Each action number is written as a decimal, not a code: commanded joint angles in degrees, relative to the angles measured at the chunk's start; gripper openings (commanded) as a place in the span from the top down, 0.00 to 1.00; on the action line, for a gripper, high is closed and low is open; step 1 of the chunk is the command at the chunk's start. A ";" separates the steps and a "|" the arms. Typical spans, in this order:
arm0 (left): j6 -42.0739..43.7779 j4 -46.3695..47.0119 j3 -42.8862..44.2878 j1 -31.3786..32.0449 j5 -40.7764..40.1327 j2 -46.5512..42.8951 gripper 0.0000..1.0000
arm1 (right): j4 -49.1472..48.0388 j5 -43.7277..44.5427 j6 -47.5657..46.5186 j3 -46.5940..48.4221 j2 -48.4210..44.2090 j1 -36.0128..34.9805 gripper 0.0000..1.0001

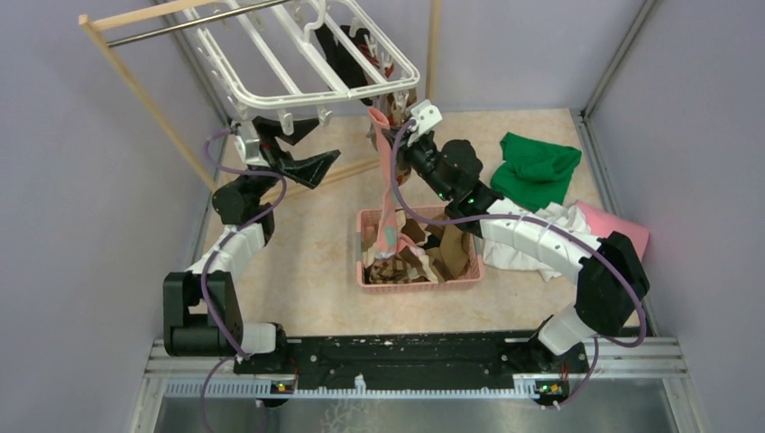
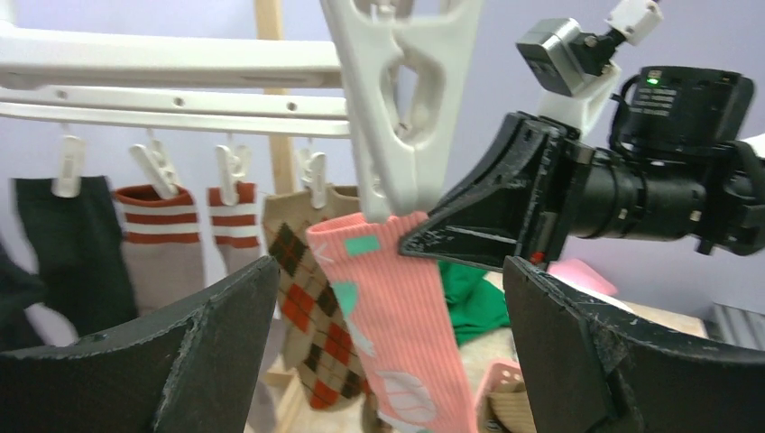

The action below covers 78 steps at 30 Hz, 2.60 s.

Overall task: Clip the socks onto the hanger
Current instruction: Adjust the hanger at the center of the board.

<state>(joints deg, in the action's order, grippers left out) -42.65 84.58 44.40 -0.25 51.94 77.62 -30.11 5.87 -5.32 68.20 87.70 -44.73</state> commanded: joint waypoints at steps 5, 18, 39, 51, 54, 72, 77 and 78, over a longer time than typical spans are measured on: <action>7.30 14.16 -1.06 0.04 -8.13 -2.09 0.01 | -1.33 -0.90 0.99 2.08 -1.05 1.00 1.00; 0.92 18.06 2.67 2.48 -8.10 -0.16 0.02 | -1.40 -1.61 1.52 2.61 -0.43 1.46 1.00; 14.13 4.88 1.58 3.33 -14.08 -7.85 0.05 | -0.92 -2.13 2.33 3.36 0.27 1.84 1.00; 14.13 3.15 4.34 4.88 -14.21 -5.63 0.12 | -0.83 -2.16 2.59 3.31 -0.06 1.98 1.00; 15.81 1.45 4.66 5.96 -14.84 -5.47 0.12 | -0.83 -2.16 2.59 3.34 -0.07 2.01 1.00; 20.03 -5.76 6.86 8.59 -16.83 -3.97 0.23 | -1.16 -2.12 2.73 2.83 -0.43 1.96 1.00; 20.20 -5.96 7.22 9.07 -17.05 -3.57 0.24 | -1.15 -2.17 2.71 2.73 -0.48 2.07 1.00; 20.11 -6.00 7.34 9.19 -17.05 -3.49 0.24 | -1.14 -2.12 2.77 2.70 -0.43 2.10 1.00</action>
<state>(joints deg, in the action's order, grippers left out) -23.77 77.78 49.15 8.38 35.24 73.67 -29.15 4.21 -3.36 68.38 87.83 -43.20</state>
